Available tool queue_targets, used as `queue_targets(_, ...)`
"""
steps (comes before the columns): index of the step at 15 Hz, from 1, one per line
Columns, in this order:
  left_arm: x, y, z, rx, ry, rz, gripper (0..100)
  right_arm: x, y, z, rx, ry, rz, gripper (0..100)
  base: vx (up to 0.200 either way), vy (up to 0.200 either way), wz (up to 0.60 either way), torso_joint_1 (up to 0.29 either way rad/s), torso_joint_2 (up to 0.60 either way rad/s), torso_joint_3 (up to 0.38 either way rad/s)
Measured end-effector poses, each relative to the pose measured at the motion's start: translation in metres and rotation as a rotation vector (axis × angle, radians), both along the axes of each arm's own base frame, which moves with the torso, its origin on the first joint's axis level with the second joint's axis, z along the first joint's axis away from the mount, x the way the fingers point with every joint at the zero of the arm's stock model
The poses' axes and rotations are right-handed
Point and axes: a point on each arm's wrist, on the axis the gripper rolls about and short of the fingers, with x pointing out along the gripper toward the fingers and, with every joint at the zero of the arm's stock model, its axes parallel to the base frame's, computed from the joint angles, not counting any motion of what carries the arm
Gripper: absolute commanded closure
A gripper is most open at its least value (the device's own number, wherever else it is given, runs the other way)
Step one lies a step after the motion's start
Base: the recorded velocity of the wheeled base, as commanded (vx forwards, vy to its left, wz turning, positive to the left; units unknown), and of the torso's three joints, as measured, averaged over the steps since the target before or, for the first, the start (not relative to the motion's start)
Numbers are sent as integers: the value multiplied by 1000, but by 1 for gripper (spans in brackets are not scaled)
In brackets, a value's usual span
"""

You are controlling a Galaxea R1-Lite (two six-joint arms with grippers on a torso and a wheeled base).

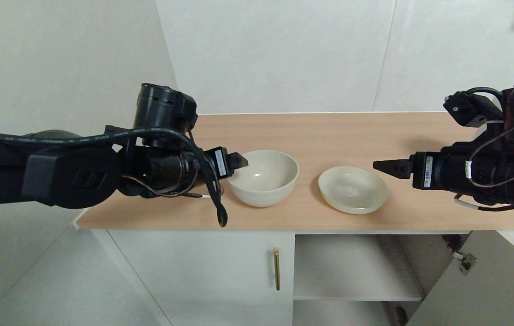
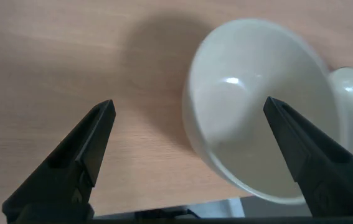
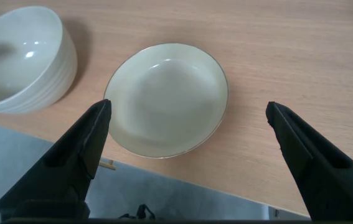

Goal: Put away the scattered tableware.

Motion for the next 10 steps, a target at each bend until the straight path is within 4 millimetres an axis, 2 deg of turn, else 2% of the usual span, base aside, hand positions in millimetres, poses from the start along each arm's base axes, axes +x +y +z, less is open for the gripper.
queue_targets(3,6,-5,-9,19,14,16,0,0,0,0,-1,-1,-4,0,0,0,0,0,0,0)
queue_targets(4,7,-5,-11,25,18,21,100,0,0,0,-1,-1,-4,0,0,0,0,0,0,0)
queue_targets(10,6,-8,-11,25,18,16,100,0,0,0,-1,-1,-3,0,0,0,0,0,0,0)
